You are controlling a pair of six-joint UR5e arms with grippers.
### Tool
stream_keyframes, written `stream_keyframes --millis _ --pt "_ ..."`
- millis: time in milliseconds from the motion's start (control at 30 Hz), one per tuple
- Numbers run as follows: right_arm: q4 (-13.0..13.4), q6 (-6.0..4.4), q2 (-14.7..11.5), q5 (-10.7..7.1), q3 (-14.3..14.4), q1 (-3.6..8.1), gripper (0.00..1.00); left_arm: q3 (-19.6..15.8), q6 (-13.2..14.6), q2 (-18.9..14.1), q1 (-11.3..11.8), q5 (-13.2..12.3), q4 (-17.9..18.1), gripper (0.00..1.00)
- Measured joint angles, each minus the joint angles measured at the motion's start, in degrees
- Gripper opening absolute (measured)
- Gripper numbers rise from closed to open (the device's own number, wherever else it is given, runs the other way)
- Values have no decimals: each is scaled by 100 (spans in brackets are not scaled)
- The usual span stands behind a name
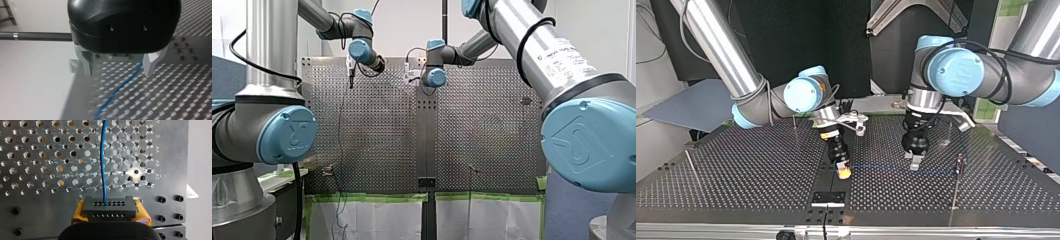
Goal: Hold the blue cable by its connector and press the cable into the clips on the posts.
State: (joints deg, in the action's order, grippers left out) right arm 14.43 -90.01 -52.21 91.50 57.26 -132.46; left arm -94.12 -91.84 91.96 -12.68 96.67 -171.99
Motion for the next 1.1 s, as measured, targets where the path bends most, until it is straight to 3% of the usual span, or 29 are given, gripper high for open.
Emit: stream_keyframes --millis 200,867,1100 --pt "1 6 2 1 2 10 0 5 60 125 -204 353 -71 98" --pt "1 8 3 0 9 21 0 266 83 176 15 1442 -14 98" --pt "2 8 3 0 8 5 0 388 85 396 7 1583 8 98"
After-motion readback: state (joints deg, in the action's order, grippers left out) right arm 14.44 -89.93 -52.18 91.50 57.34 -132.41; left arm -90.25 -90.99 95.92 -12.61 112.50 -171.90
